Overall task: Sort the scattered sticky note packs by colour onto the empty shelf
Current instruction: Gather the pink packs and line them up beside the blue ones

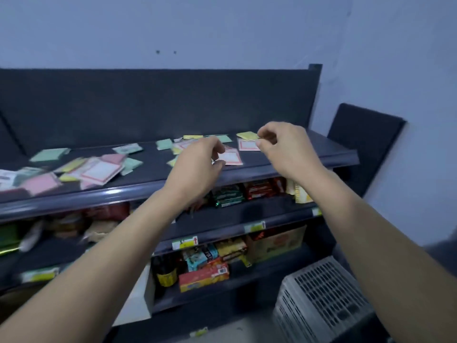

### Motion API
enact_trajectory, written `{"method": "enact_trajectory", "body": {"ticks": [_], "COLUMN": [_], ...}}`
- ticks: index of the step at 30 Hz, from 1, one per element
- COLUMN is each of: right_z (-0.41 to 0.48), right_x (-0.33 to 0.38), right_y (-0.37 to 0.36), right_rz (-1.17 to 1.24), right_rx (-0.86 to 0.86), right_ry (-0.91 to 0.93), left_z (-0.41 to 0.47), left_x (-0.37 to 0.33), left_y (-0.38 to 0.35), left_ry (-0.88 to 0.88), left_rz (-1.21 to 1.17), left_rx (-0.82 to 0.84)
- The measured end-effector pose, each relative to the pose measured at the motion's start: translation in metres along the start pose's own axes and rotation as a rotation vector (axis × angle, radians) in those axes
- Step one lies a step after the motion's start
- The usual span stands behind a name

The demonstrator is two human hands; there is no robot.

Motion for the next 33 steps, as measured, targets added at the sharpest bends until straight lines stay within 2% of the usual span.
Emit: {"method": "enact_trajectory", "body": {"ticks": [12,20,27,33], "right_z": [0.092,0.164,0.183,0.185], "right_x": [0.033,0.054,0.099,0.136], "right_y": [-0.118,-0.187,-0.254,-0.306], "right_rz": [0.092,0.215,0.308,0.345], "right_rx": [0.164,0.309,0.486,0.611], "right_ry": [0.098,0.255,0.412,0.452], "left_z": [0.024,0.051,0.02,-0.003], "left_x": [0.133,0.205,0.25,0.285], "left_y": [0.018,0.023,0.047,0.065], "left_ry": [0.314,0.586,0.823,0.94], "left_rz": [0.104,0.189,0.272,0.324], "left_rx": [-0.07,-0.182,-0.264,-0.274]}}
Point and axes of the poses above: each hand's wrist, its own z-axis towards the middle knuckle, its own y-axis out of the back of the hand, x = y × z, the point moved 7 cm from there along z, towards the middle knuckle, and after that the axes turned 7 degrees about z, right-handed, at the moved point
